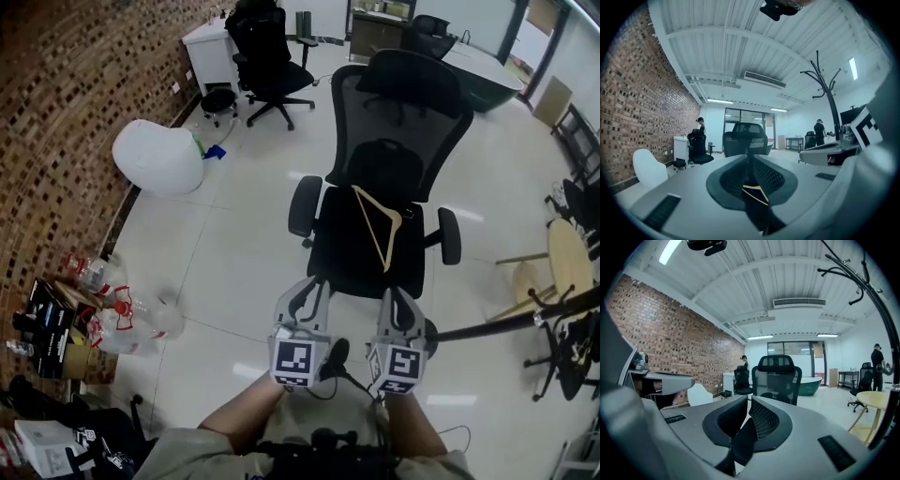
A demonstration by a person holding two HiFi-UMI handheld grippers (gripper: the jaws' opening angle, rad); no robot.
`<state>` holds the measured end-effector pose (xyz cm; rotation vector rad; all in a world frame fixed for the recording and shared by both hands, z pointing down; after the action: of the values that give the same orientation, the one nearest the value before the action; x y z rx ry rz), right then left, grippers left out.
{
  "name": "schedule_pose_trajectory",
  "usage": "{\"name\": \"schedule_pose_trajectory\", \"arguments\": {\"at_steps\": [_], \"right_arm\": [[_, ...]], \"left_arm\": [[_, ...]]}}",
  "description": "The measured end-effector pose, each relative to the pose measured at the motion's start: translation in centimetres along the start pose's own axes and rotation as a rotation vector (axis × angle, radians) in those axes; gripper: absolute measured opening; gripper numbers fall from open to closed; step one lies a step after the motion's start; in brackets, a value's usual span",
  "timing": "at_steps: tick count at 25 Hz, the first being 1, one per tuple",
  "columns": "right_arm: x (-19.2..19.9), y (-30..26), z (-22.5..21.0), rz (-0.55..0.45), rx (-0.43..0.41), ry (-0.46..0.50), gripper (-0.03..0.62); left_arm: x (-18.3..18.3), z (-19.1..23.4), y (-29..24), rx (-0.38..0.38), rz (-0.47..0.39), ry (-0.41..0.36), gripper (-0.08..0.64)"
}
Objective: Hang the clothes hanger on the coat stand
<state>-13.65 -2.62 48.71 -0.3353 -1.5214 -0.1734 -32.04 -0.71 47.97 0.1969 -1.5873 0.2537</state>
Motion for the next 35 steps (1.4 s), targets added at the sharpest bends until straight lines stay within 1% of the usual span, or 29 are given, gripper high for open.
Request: {"name": "schedule_pose_trajectory", "arguments": {"at_steps": [3, 6, 8, 9, 11, 13, 14, 15, 20, 21, 22, 24, 26, 27, 28, 31, 34, 35], "right_arm": [[-0.1, -6.1, -4.3, 0.002, 0.002, -0.036, 0.009], [0.9, -12.2, -9.4, 0.014, 0.015, -0.057, 0.009], [1.6, -15.7, -12.2, 0.032, 0.021, -0.053, 0.009], [1.7, -17.2, -13.4, 0.042, 0.03, -0.056, 0.027], [1.4, -20.5, -15.3, 0.062, 0.051, -0.066, 0.035], [1.1, -23.9, -16.2, 0.082, 0.067, -0.061, 0.037], [1.3, -25.5, -16.4, 0.095, 0.075, -0.059, 0.057], [1.5, -27.1, -16.4, 0.109, 0.086, -0.06, 0.058], [3.1, -32.9, -16.8, 0.182, 0.166, -0.045, 0.058], [3.4, -34.0, -16.9, 0.193, 0.179, -0.045, 0.06], [3.6, -35.2, -17.1, 0.205, 0.191, -0.041, 0.08], [4.2, -37.8, -17.4, 0.241, 0.21, -0.025, 0.08], [5.5, -40.3, -18.3, 0.298, 0.215, -0.008, 0.08], [6.4, -41.5, -18.9, 0.332, 0.215, -0.006, 0.099], [7.5, -42.7, -19.8, 0.365, 0.215, -0.01, 0.103], [11.0, -46.9, -22.9, 0.451, 0.236, -0.044, 0.103], [15.9, -51.9, -26.0, 0.565, 0.243, -0.089, 0.106], [18.0, -53.9, -27.4, 0.604, 0.241, -0.106, 0.129]], "left_arm": [[-0.4, 0.2, -7.0, -0.004, 0.04, -0.036, 0.05], [0.2, -0.2, -14.4, -0.016, 0.067, -0.069, 0.051], [0.8, -0.4, -18.5, -0.021, 0.085, -0.068, 0.05], [1.0, -0.4, -20.3, -0.018, 0.095, -0.062, 0.05], [1.0, 0.2, -24.1, -0.008, 0.111, -0.052, 0.05], [1.0, 1.6, -27.7, 0.002, 0.114, -0.045, 0.054], [1.2, 2.6, -29.3, 0.011, 0.116, -0.041, 0.058], [1.4, 3.5, -30.8, 0.025, 0.118, -0.037, 0.063], [3.8, 6.6, -37.5, 0.134, 0.162, -0.029, 0.072], [4.2, 7.1, -38.8, 0.157, 0.17, -0.031, 0.081], [4.5, 7.8, -40.1, 0.178, 0.178, -0.036, 0.088], [5.2, 9.0, -42.9, 0.208, 0.202, -0.039, 0.106], [6.4, 9.6, -45.6, 0.215, 0.25, -0.038, 0.106], [7.2, 9.5, -46.9, 0.212, 0.278, -0.043, 0.106], [7.9, 9.3, -48.3, 0.206, 0.302, -0.054, 0.103], [9.7, 8.6, -52.9, 0.18, 0.336, -0.084, 0.064], [12.7, 8.5, -57.8, 0.147, 0.388, -0.065, 0.058], [14.1, 8.4, -59.8, 0.139, 0.406, -0.058, 0.057]]}}
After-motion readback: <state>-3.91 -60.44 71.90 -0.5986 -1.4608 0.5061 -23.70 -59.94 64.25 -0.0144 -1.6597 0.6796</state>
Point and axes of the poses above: the fingertips, and each gripper's own axes: y backward along the fingers, z to its left, x out of its underside, the point moved 7 cm from there along y, backward along the fingers, and after that the axes turned 2 degrees about -y, right-handed, at the moved point
